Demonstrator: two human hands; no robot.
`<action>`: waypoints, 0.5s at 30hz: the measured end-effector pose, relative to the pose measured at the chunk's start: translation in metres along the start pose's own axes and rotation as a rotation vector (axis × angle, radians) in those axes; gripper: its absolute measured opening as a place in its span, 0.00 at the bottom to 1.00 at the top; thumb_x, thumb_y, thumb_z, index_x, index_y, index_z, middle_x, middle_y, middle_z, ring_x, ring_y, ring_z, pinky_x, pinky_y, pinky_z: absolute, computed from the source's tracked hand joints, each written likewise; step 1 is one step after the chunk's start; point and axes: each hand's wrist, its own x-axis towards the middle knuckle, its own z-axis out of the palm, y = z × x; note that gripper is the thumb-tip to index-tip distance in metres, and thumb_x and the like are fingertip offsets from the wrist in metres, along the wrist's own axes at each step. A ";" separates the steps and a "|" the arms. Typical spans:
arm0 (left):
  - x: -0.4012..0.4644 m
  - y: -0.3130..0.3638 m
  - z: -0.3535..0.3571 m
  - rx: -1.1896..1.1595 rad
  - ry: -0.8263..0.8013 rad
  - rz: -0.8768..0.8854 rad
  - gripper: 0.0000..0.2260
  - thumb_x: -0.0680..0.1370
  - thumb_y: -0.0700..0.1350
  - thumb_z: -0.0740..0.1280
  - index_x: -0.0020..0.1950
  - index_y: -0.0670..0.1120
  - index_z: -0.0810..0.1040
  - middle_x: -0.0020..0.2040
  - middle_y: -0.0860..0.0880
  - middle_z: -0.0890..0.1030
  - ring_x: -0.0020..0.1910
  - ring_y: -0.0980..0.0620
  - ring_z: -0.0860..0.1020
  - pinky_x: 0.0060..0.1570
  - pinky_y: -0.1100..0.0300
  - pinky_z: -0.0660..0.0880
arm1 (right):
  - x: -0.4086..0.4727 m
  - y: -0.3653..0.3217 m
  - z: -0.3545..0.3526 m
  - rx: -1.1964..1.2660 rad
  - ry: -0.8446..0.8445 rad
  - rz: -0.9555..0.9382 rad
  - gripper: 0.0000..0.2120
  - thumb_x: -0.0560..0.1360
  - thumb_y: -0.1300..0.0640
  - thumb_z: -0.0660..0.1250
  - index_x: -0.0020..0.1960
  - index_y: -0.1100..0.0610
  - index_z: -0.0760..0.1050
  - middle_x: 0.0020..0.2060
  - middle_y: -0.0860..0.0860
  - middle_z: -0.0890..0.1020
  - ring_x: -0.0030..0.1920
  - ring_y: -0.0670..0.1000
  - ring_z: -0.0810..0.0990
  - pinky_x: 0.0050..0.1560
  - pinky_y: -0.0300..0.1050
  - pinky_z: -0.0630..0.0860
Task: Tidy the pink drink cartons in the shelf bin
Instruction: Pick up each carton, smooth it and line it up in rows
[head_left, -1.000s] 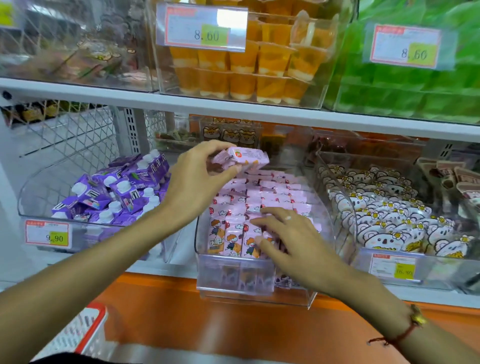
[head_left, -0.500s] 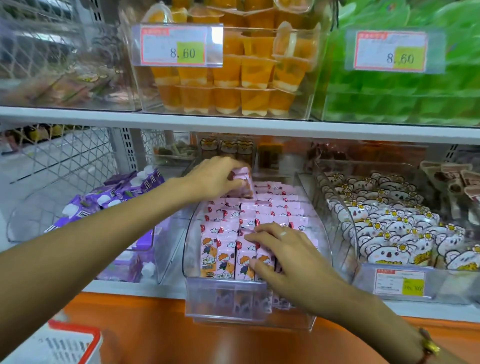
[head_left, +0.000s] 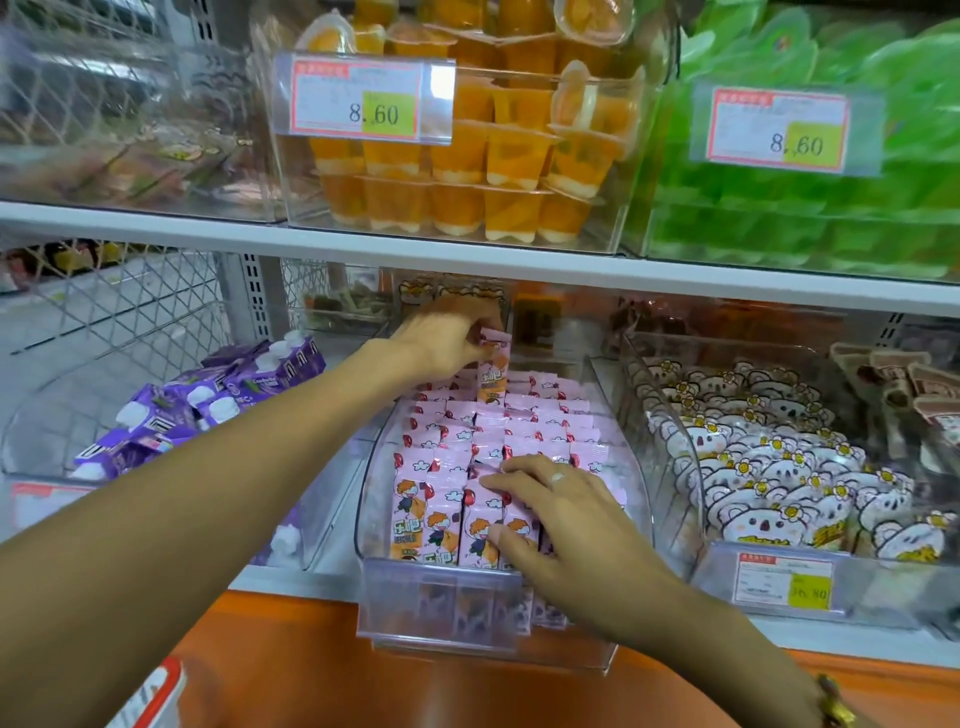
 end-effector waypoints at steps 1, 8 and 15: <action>0.000 -0.001 0.000 -0.009 -0.018 0.004 0.09 0.77 0.47 0.69 0.53 0.44 0.78 0.44 0.49 0.78 0.41 0.50 0.74 0.39 0.60 0.67 | 0.000 0.000 0.000 0.002 0.001 0.000 0.21 0.80 0.43 0.55 0.72 0.43 0.62 0.70 0.41 0.64 0.68 0.42 0.59 0.69 0.39 0.51; -0.004 -0.013 0.030 0.222 -0.354 -0.046 0.12 0.81 0.54 0.59 0.53 0.50 0.79 0.52 0.50 0.76 0.50 0.50 0.75 0.49 0.54 0.73 | -0.001 0.000 0.000 0.011 0.006 -0.003 0.21 0.80 0.44 0.55 0.72 0.43 0.63 0.70 0.40 0.64 0.68 0.40 0.58 0.68 0.37 0.51; -0.005 -0.009 0.024 0.260 -0.255 0.009 0.15 0.82 0.52 0.56 0.65 0.52 0.76 0.65 0.48 0.76 0.61 0.47 0.73 0.50 0.55 0.70 | -0.002 -0.003 -0.004 -0.013 0.037 -0.023 0.20 0.81 0.45 0.55 0.71 0.44 0.65 0.70 0.42 0.66 0.70 0.43 0.59 0.68 0.38 0.53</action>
